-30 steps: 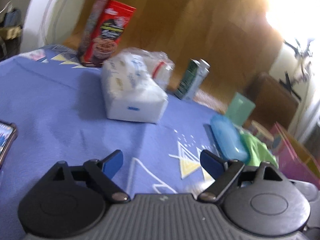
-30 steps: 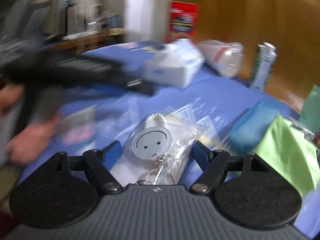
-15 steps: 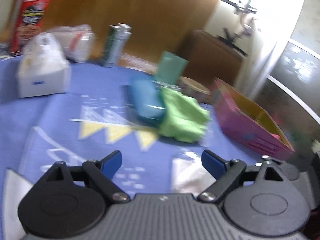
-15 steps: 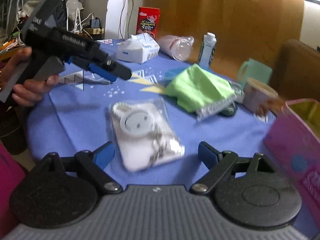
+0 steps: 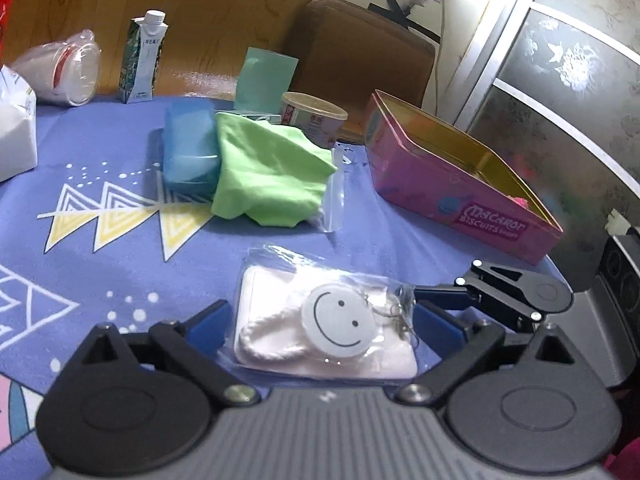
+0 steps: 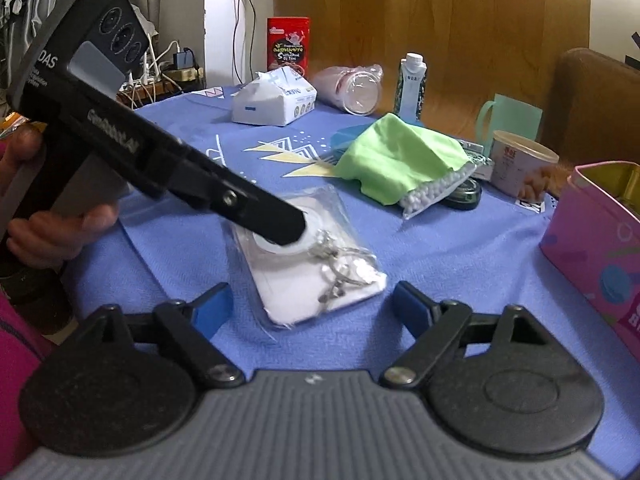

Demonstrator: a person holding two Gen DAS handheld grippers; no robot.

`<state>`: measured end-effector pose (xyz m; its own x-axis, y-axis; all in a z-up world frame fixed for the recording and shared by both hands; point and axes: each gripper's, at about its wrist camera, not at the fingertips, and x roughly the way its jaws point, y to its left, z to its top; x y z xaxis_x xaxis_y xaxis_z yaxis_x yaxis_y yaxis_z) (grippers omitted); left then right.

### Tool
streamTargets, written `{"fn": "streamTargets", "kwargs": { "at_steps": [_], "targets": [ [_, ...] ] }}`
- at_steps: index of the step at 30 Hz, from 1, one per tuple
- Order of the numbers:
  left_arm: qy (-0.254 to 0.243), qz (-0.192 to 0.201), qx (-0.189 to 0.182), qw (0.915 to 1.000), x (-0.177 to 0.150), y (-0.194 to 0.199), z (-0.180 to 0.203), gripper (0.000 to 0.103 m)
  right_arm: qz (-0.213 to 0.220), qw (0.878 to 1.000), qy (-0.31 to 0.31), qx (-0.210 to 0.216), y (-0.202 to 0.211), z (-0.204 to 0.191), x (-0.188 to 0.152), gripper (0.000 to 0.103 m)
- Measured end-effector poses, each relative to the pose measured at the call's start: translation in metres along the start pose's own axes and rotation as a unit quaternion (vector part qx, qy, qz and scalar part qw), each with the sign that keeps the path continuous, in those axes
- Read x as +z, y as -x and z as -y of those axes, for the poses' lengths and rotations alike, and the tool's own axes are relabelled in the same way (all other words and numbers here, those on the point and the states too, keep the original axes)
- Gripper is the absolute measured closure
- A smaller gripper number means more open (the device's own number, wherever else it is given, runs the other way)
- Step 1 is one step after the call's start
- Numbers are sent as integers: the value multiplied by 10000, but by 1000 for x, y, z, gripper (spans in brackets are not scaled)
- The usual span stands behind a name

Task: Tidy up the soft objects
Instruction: 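Grasp the smiley-face keychain bag with the left gripper, then carry the keychain bag into the pink tin and release it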

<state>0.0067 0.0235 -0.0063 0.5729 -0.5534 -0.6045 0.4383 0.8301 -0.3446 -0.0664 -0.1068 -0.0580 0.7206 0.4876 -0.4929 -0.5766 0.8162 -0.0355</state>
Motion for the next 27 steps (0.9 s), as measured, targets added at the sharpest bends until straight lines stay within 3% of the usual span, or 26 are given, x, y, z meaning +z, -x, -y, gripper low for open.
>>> {"fn": "streamTargets", "kwargs": {
  "at_steps": [4,13,17,21,27],
  "targets": [
    [-87,-7,13,10000,0,-3,5,4,88,9998,-119,-114,4,1,-2,30],
    [-183,-66,-273,9994,7,-22,26,7,187,9976,-417,-520,22,6,-14,30],
    [-392,93,-529,9978,29,-25,46,8,380,9940,-482,-901,38,8,-20,31],
    [-1067,513,-773,9900,69,-25,88,8,832,9841,-624,-1437,62,26,-11,31],
    [-2021,927,-1108,9686,111,-54,161,8,1235,9588,-798,-2432,90,68,-3,31]
  ]
}}
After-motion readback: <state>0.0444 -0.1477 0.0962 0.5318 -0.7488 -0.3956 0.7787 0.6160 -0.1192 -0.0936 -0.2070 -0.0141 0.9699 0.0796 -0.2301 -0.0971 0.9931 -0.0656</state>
